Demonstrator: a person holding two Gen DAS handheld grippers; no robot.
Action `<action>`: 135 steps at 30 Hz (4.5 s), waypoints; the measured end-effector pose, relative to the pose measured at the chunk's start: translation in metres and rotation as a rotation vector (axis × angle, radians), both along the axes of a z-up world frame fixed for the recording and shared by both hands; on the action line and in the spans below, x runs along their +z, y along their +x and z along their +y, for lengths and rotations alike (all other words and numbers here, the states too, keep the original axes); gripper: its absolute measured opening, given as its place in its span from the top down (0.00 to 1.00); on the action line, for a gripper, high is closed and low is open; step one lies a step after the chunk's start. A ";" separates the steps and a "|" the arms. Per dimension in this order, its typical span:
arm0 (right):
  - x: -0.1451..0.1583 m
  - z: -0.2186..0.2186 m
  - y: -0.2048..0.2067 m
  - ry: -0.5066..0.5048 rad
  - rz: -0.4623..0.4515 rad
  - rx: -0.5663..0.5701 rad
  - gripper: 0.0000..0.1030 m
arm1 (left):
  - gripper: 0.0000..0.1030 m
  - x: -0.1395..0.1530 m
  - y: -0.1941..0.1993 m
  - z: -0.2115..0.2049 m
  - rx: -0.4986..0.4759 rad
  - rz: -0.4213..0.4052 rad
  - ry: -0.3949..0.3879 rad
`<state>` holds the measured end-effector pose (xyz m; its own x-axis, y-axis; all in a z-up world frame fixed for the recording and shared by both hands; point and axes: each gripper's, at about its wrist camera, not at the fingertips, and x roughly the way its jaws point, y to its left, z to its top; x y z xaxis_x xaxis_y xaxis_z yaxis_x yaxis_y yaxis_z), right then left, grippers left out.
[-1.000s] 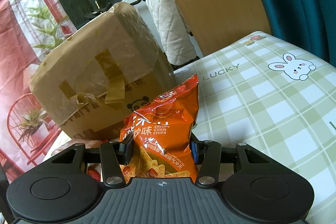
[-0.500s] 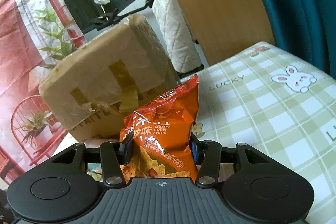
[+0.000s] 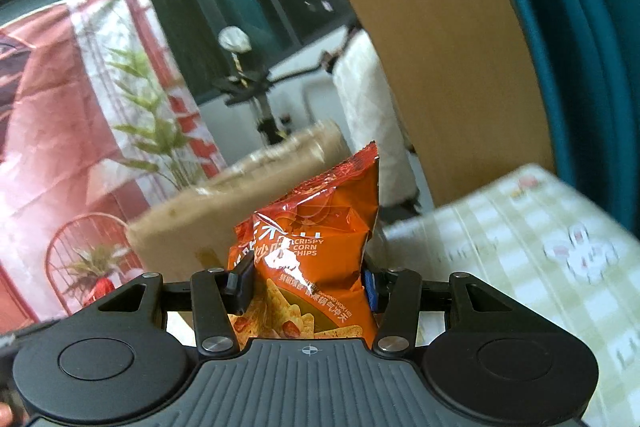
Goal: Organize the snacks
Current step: 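Carry both items over the box and open both tools to drop them, then move both open tools back down toward the snack pile, then close the right tool on the yellow wrapped candy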
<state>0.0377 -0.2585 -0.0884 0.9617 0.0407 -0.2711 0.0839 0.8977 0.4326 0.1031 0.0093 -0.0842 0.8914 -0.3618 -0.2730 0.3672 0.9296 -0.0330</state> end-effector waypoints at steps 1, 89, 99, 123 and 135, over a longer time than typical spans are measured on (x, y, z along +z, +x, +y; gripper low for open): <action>0.009 -0.001 0.004 -0.012 -0.015 0.007 0.55 | 0.82 0.010 0.005 0.001 0.000 -0.018 -0.009; -0.114 0.024 0.103 -0.128 0.379 0.156 0.48 | 0.42 -0.061 0.080 0.089 0.220 0.402 -0.015; -0.125 0.044 0.117 -0.198 0.418 0.137 0.54 | 0.42 -0.078 0.079 0.074 0.168 0.431 -0.025; -0.124 0.040 0.084 -0.183 0.234 0.110 0.69 | 0.42 -0.088 0.081 0.059 0.165 0.470 -0.027; -0.124 0.038 0.081 -0.163 0.209 0.118 0.69 | 0.49 -0.099 0.074 0.062 0.181 0.483 0.015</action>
<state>0.1189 -0.2207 -0.2124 0.8757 0.0887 -0.4746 0.0468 0.9628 0.2663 0.1774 0.0715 -0.1835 0.7107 -0.2059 -0.6727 0.1464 0.9786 -0.1448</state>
